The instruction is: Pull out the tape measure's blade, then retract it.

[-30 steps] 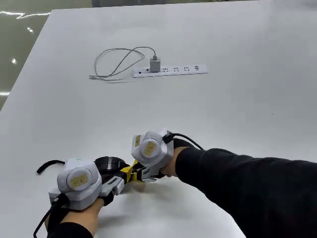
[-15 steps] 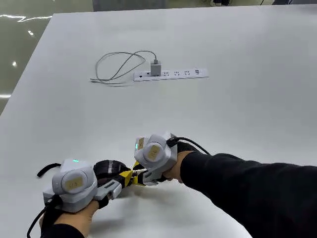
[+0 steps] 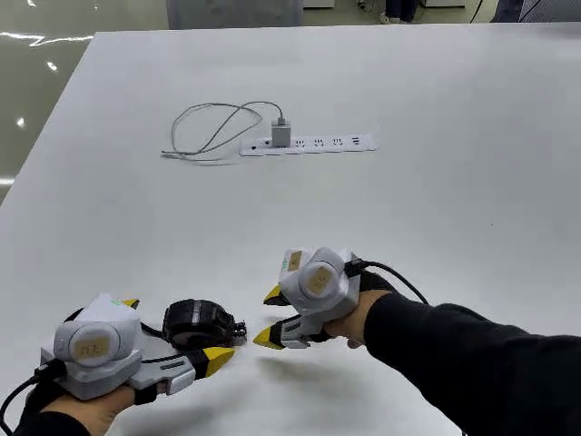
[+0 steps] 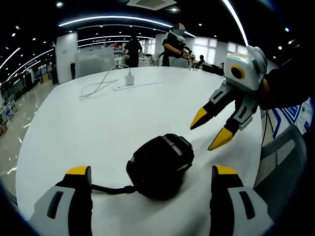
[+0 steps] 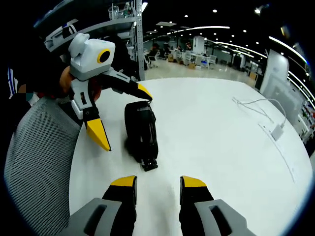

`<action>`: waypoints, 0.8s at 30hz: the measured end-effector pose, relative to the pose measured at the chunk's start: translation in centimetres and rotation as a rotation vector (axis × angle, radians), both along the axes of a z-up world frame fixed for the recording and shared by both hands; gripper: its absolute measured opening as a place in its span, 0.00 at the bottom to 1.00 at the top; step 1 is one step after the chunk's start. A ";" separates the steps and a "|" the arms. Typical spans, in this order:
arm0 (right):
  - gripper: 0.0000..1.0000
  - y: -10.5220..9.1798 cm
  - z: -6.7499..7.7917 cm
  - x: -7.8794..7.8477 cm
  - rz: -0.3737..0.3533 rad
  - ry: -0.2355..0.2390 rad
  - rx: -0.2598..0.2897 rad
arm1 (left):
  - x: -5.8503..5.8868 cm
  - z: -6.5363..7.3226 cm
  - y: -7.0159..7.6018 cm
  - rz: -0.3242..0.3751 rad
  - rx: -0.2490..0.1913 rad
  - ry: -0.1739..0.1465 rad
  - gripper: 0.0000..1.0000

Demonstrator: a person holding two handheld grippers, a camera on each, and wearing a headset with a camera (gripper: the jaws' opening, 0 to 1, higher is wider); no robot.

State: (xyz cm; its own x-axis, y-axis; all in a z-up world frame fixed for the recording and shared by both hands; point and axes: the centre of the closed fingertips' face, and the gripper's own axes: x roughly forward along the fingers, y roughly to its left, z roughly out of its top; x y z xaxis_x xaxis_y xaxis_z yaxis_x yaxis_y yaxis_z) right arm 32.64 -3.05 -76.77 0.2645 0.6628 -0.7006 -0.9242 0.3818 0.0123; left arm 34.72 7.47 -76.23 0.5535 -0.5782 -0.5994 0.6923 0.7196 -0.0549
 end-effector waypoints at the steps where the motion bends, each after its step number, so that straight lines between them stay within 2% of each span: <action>1: 0.31 -0.6 0.3 -0.1 -0.009 -0.007 0.003 | -0.7 0.3 -0.7 -0.063 -0.033 0.008 0.99; 3: 0.34 -1.5 0.6 -0.3 -0.024 -0.014 0.001 | -1.6 0.0 -0.7 -0.123 -0.014 0.037 0.99; 4: 0.34 -2.2 0.9 -0.4 -0.044 -0.016 0.006 | -1.9 0.2 -0.9 -0.151 -0.038 0.037 0.99; 5: 0.35 -2.6 1.1 -0.5 -0.059 -0.009 0.012 | -1.9 0.3 -0.7 -0.147 -0.042 0.036 0.99; 8: 0.39 -4.1 1.8 -1.0 -0.094 -0.010 0.026 | -1.8 -0.1 0.2 -0.143 -0.016 0.056 0.99; 11: 0.41 -5.9 2.1 -1.6 -0.126 -0.019 0.028 | -1.5 0.9 0.7 -0.121 -0.045 0.038 0.99; 13: 0.42 -6.9 2.3 -1.9 -0.141 -0.022 0.031 | -1.4 1.4 0.9 -0.121 -0.047 0.025 0.99; 14: 0.43 -7.9 2.7 -1.6 -0.158 -0.068 0.021 | -1.3 1.6 1.2 -0.119 -0.037 0.012 0.99; 15: 0.43 -8.7 2.9 -1.4 -0.180 -0.085 0.016 | -1.2 1.7 1.4 -0.126 -0.042 0.006 0.99; 17: 0.44 -10.0 3.5 -1.6 -0.216 -0.077 0.035 | -1.2 2.0 1.8 -0.136 -0.047 0.000 0.99; 18: 0.44 -10.8 4.1 -1.3 -0.221 -0.114 0.028 | -1.2 2.3 2.1 -0.137 -0.044 -0.003 0.99; 20: 0.45 -11.6 4.4 -1.4 -0.225 -0.120 0.020 | -1.0 2.7 2.4 -0.129 -0.044 -0.007 0.99; 21: 0.46 -12.1 4.7 -1.5 -0.230 -0.118 0.021 | -0.3 3.3 2.9 -0.097 -0.048 -0.037 0.99; 22: 0.48 -12.5 4.8 -1.5 -0.233 -0.118 0.022 | -0.2 3.6 3.0 -0.108 -0.050 -0.059 0.99; 23: 0.49 -13.0 4.8 -1.6 -0.240 -0.113 0.018 | -0.5 3.5 3.2 -0.109 -0.040 -0.032 0.99; 24: 0.49 -13.4 4.8 -1.7 -0.247 -0.111 0.016 | -0.6 3.3 3.5 -0.113 -0.023 -0.019 0.99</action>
State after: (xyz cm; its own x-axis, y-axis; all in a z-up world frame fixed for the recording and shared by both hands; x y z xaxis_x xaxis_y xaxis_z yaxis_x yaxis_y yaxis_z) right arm 30.96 -16.43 -72.01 0.4943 0.5791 -0.6483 -0.7990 0.5965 -0.0763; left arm 34.07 10.95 -72.90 0.4948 -0.6515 -0.5751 0.7701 0.6353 -0.0571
